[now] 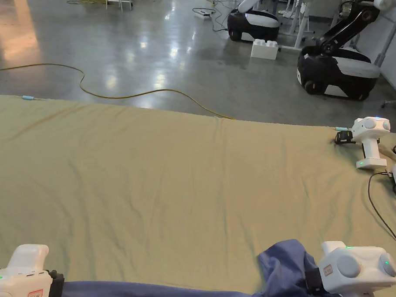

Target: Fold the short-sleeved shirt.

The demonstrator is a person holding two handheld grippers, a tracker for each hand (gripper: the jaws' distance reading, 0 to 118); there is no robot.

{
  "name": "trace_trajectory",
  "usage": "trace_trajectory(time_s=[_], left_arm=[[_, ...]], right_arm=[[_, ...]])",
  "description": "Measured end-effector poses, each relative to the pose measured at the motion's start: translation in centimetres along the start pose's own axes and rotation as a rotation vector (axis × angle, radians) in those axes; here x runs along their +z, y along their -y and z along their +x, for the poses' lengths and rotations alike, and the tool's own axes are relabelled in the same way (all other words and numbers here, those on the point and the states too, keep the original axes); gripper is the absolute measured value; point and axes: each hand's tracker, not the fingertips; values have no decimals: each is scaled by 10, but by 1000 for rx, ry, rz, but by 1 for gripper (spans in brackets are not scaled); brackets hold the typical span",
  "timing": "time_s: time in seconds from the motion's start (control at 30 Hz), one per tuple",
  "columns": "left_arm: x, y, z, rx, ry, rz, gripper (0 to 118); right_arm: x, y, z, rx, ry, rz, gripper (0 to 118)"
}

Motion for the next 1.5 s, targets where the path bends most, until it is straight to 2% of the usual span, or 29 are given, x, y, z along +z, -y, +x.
trace_trajectory(time_s=[0.03, 0.07, 0.1, 0.2, 0.3, 0.37, 0.7, 0.9, 1.07, 1.27, 1.37, 1.5], left_arm=[[-1, 1, -1, 0, 0, -2, 4], [-1, 3, 2, -1, -2, -4, 4], [-2, 4, 2, -4, -5, -7, 4], [-1, 6, -1, 6, -1, -8, 4], [6, 7, -7, 33, 14, 6, 4], [15, 9, -9, 37, 18, 22, 4], [84, 36, -22, 24, 77, 123, 4], [120, 75, -31, 18, 101, 142, 4], [128, 115, -30, -3, 90, 79, 4], [112, 165, -28, -33, 56, -62, 4], [97, 180, -27, -68, 40, -105, 4], [84, 183, -25, -71, 26, -109, 5]], right_arm=[[12, 5, -10, -6, -8, 3, 17], [15, 8, -14, -7, -9, 12, 2], [15, 9, -16, -4, 21, 25, 2], [15, 14, -6, -16, -4, 52, 1], [42, 27, -5, -68, -13, 130, 1], [65, 37, -5, -74, -25, 178, 1], [188, 113, 11, -36, -32, 378, 1], [233, 179, 9, -14, -21, 392, 1], [227, 232, 3, -10, 2, 332, 1], [195, 288, -9, 5, 38, 175, 1], [171, 306, -13, 23, 82, 114, 1], [156, 313, -18, 21, 62, 111, 2]])
